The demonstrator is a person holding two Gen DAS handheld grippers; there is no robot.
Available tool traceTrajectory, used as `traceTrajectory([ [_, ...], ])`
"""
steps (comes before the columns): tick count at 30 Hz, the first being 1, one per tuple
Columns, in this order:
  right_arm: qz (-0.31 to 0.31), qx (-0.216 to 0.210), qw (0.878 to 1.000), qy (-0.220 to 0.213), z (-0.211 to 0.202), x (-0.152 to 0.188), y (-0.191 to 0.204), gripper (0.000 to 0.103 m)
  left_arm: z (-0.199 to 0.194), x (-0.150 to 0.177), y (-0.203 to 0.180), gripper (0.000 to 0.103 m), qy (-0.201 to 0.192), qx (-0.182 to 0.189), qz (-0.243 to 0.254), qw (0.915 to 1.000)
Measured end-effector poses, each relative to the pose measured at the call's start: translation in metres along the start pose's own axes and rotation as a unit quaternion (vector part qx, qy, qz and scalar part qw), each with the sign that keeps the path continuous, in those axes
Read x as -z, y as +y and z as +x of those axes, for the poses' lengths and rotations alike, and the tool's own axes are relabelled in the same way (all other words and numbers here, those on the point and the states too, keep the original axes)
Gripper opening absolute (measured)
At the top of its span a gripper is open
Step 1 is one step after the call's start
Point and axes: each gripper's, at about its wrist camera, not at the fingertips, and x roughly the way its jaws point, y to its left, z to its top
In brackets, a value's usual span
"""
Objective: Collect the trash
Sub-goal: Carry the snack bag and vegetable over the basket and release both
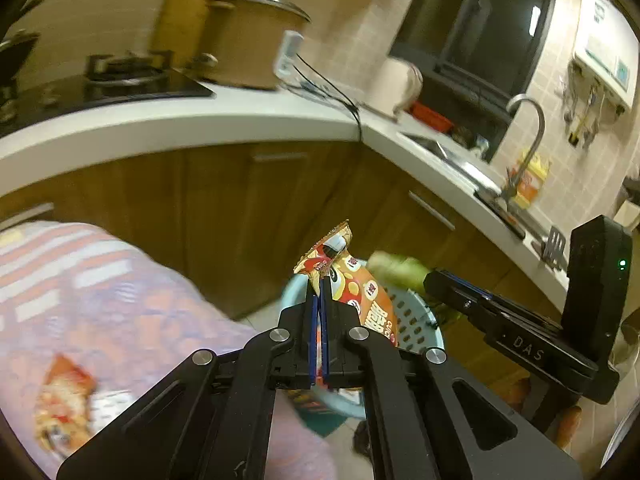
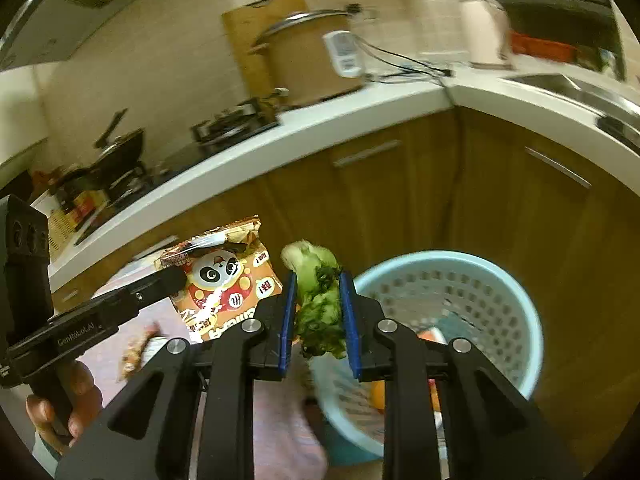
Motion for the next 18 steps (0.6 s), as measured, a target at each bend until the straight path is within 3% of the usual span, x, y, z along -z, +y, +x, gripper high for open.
traceTrajectory([
  [5, 0.026, 0.024, 0.999, 0.011, 0.006, 0.008, -0.038, 0.016, 0.047, 0.009, -0.021, 0.000, 0.034, 0.006, 0.004, 0.9994],
  [9, 0.041, 0.040, 0.997, 0.044, 0.023, 0.020, -0.060, 0.016, 0.081, 0.018, -0.028, 0.001, 0.068, 0.006, 0.004, 0.9976],
  [10, 0.043, 0.042, 0.997, 0.048, 0.025, 0.023, -0.063, 0.016, 0.087, 0.020, -0.028, 0.014, 0.075, 0.007, 0.003, 0.9971],
  [11, 0.045, 0.046, 0.997, 0.052, 0.027, 0.026, -0.066, 0.017, 0.097, 0.024, -0.028, 0.039, 0.094, 0.006, 0.002, 0.9956],
  [13, 0.047, 0.049, 0.996, 0.060, 0.031, 0.031, -0.070, 0.022, 0.101, 0.030, -0.027, 0.053, 0.094, -0.005, 0.001, 0.9956],
  [18, 0.042, 0.055, 0.996, 0.059, 0.031, 0.033, -0.071, 0.029, 0.104, 0.037, -0.025, 0.053, 0.105, -0.009, 0.005, 0.9944],
])
